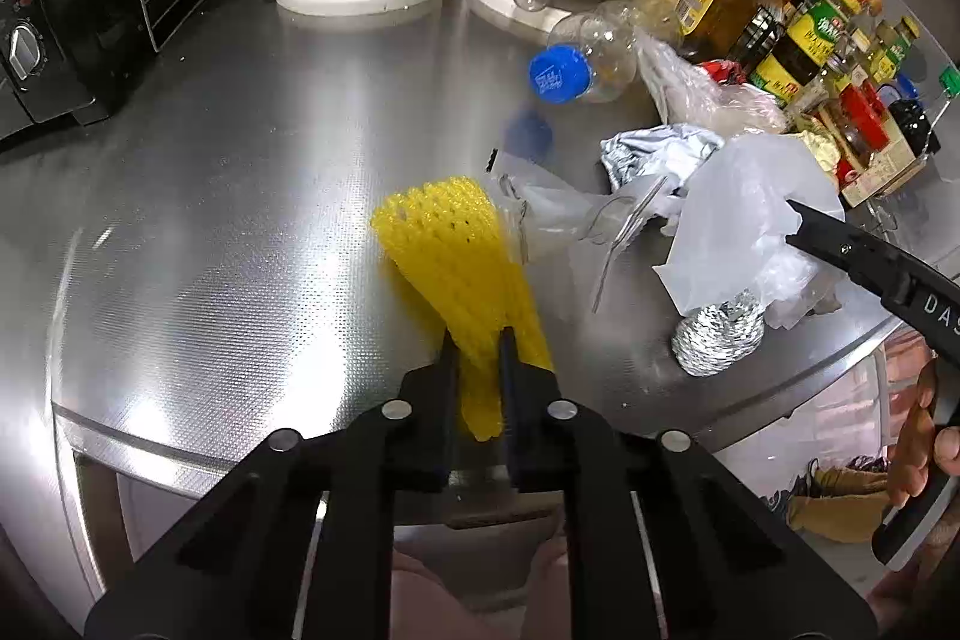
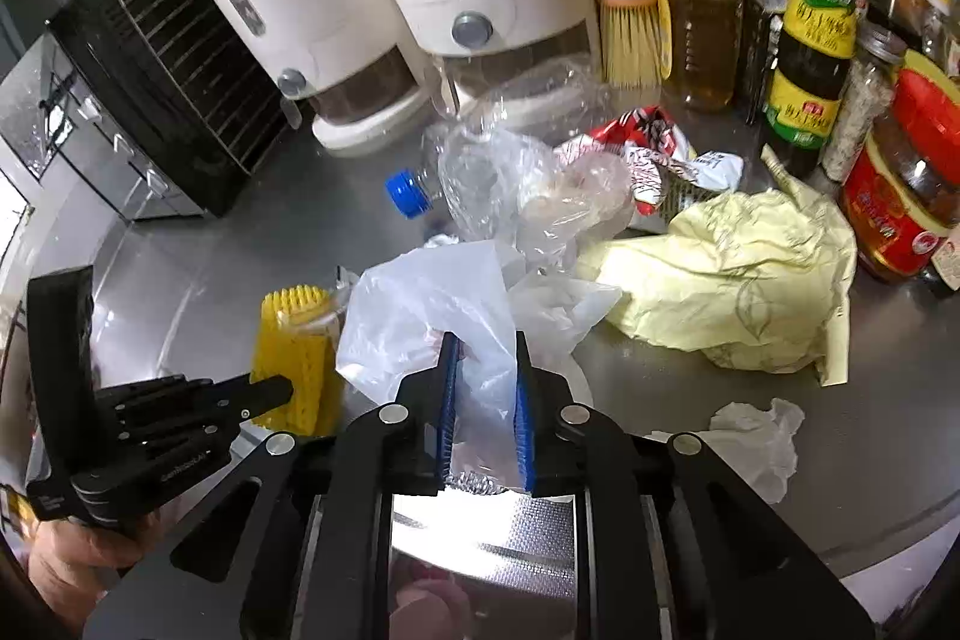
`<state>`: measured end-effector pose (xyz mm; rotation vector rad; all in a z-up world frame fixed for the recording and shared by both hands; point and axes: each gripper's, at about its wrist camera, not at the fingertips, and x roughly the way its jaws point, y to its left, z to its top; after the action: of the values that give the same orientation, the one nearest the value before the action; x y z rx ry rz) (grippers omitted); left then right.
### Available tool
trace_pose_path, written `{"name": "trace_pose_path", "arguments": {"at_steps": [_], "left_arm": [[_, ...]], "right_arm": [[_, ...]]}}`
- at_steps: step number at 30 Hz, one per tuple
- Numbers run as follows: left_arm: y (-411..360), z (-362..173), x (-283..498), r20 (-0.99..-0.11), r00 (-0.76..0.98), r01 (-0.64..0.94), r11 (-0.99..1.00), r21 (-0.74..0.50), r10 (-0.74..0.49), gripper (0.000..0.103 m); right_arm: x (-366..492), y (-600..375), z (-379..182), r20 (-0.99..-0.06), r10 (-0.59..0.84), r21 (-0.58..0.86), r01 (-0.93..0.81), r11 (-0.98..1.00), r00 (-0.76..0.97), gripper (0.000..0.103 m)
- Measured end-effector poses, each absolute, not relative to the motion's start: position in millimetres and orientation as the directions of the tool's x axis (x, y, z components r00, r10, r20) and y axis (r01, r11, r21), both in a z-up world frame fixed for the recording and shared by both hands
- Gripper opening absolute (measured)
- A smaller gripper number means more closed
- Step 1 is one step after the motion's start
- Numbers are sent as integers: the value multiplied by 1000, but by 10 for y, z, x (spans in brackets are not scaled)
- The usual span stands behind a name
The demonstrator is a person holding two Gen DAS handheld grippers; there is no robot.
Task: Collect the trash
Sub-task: 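Grasp the yellow foam net with the left tool while the right tool grasps the white plastic bag, then carry the yellow foam net and white plastic bag over the floor bin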
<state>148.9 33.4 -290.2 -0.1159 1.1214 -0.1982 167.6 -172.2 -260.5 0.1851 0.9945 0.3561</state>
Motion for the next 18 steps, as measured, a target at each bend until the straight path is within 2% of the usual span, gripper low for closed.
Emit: {"name": "trace_pose_path", "arguments": {"at_steps": [18], "left_arm": [[357, -2302, 1118, -815, 553, 122, 985, -124, -172, 9]], "right_arm": [[1298, -1914, -1968, -694, 331, 257, -210, 943, 639, 16]]}}
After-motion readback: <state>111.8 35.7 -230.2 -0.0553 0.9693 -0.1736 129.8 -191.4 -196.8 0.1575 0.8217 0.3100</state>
